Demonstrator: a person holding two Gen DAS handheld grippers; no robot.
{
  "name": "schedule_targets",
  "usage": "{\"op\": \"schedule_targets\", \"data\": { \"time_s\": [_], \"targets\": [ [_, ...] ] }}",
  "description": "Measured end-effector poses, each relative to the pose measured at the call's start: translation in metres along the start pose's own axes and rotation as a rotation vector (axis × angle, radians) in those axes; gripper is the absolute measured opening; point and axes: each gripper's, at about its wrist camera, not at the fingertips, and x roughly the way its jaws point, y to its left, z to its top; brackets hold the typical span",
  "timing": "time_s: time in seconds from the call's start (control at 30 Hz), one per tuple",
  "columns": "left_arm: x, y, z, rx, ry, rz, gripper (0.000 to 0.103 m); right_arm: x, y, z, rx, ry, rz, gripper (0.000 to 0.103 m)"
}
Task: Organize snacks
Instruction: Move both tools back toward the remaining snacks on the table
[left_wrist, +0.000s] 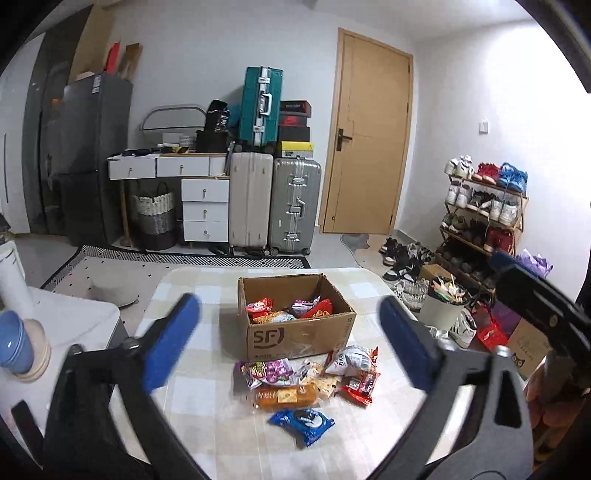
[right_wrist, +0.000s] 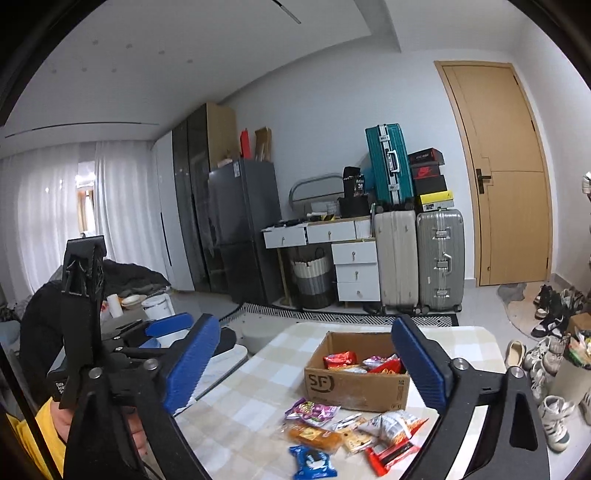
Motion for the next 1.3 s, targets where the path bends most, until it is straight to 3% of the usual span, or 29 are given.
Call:
{"op": "schedule_targets", "data": {
  "time_s": [0.13,0.43,0.67,1.0,1.3],
  "targets": [
    [-0.027,0.004,-0.012,0.0,-0.008,0.003,0.103,-0.013,0.003,-0.012,-0.003,-0.003,-0.014,0.1],
    [-0.044,0.022,-0.05,-0.01,0.029,0.055,0.103,-0.017,-0.013,-0.042,0.029,0.017,-0.039,0.102],
    [0.005,0.035,-0.072,-0.027,0.12,0.077,0.103,-0.008,-0.025,-0.069,0.033,0.058,-0.076,0.102],
    [0.071,0.03,-0.082,-0.03,0.189,0.07,0.102,0.012,-0.035,-0.09,0.035,0.095,-0.084,0.102],
    [0.14,0.025,-0.131,-0.032,0.331,0.057,0.102,0.043,-0.059,-0.129,0.081,0.197,-0.104,0.102]
  ]
}}
